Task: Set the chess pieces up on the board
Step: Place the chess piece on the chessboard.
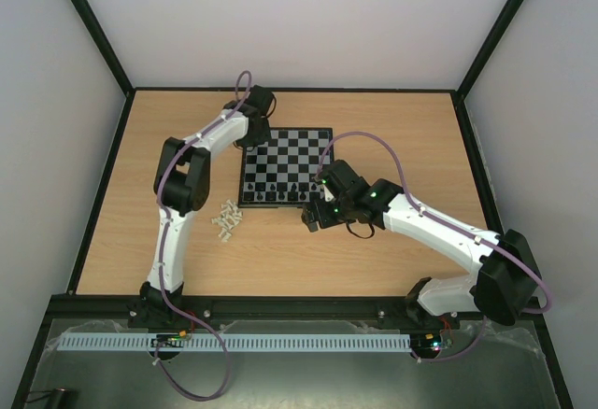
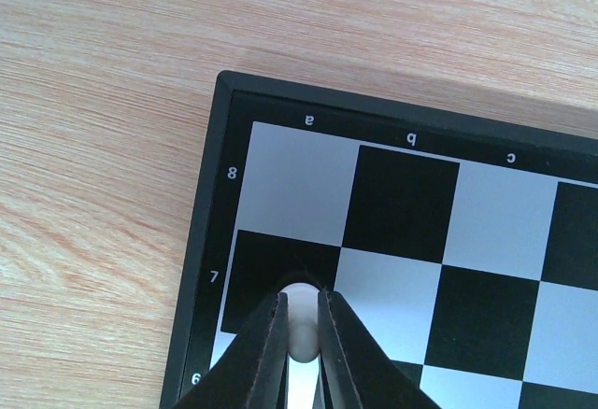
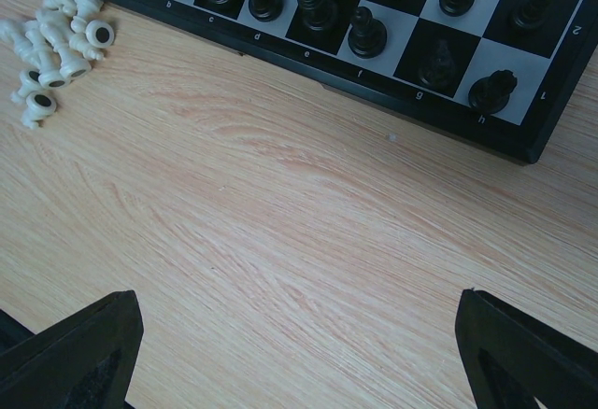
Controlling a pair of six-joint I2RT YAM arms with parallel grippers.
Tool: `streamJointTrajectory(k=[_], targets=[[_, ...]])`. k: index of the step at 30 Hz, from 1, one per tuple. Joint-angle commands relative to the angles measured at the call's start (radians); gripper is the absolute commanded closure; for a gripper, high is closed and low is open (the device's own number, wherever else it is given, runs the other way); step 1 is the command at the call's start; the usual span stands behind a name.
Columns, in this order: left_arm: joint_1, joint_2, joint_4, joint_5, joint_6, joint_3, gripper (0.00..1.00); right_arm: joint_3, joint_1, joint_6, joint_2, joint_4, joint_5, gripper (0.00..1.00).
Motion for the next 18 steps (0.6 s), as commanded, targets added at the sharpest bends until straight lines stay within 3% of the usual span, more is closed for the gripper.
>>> streamJointTrajectory(k=[1,18], targets=[[0.013,0.022,-0.029,0.005,-0.011,0.019,0.9,0.011,-0.002,-0.007,0.01,-0.038,-0.008,0.07],[0.029,0.021,-0.03,0.01,-0.029,0.017,0.82,0.01,-0.002,-0.007,0.014,-0.037,-0.017,0.07]])
